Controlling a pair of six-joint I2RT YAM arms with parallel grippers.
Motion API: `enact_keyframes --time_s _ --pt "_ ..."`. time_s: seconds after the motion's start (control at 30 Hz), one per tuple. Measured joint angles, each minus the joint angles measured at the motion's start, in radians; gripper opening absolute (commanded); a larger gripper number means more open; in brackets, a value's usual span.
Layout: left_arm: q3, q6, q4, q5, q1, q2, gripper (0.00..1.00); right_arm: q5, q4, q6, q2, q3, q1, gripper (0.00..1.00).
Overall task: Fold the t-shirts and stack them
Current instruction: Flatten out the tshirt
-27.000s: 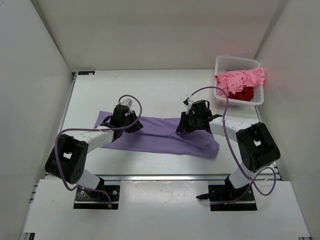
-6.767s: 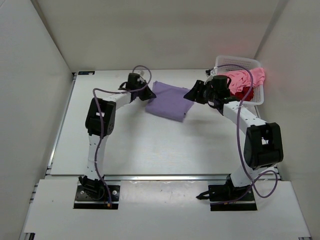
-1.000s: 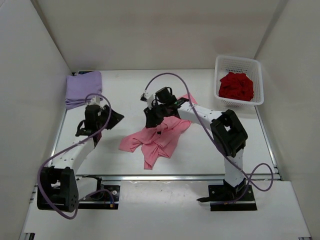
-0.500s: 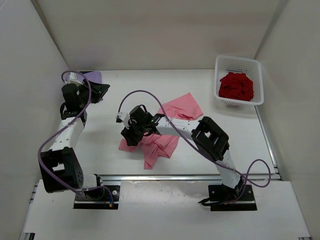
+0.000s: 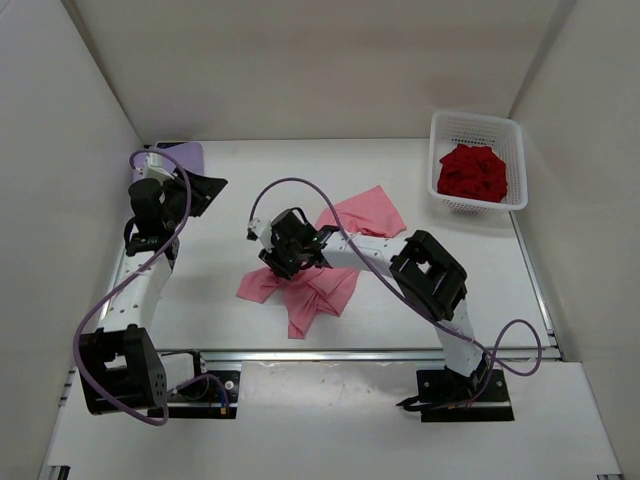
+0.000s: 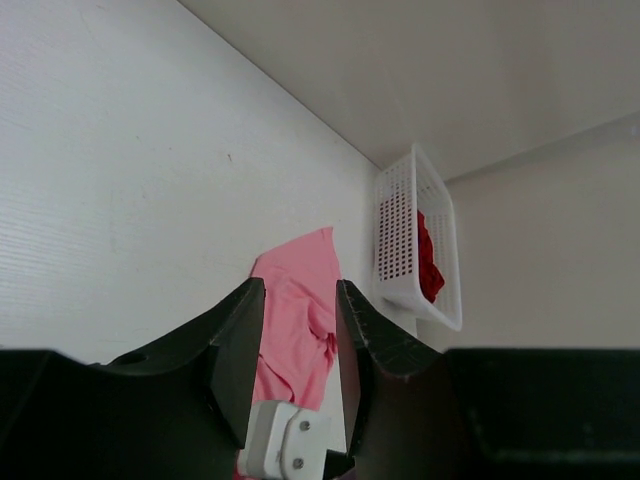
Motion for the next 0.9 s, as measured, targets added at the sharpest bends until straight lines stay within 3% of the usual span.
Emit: enact_keyframes --time_s 0.03,0.1,0.33,0.47,0.6,0.7,0.9 --pt "-0.003 0.003 0.001 0.001 -0.008 0.000 0.45 -0.004 -0.006 -0.002 0.009 0.014 0.003 0.09" --pt "-0.010 0.018 -0.006 0.001 -0.021 0.001 0.46 -0.003 -0.013 0.007 0.028 0.042 0.009 0.00" --pt "-0.025 0.120 -0.094 -0.054 -0.069 -0.032 0.46 -0.017 -0.033 0.089 0.033 0.127 -0.099 0.00" --pt "-0.037 0.180 -0.138 -0.122 -0.130 -0.075 0.49 -0.054 -0.023 0.178 -0.028 0.164 -0.317 0.00" --pt "-0.098 0.224 -0.149 -0.201 -0.274 -0.093 0.53 -0.127 0.044 0.296 -0.173 0.103 -0.594 0.00" --pt "-0.151 0.237 -0.150 -0.237 -0.380 -0.043 0.58 -0.159 0.082 0.356 -0.256 0.060 -0.717 0.00" --pt "-0.208 0.263 -0.180 -0.263 -0.500 0.150 0.69 -0.226 0.116 0.407 -0.278 0.029 -0.710 0.00"
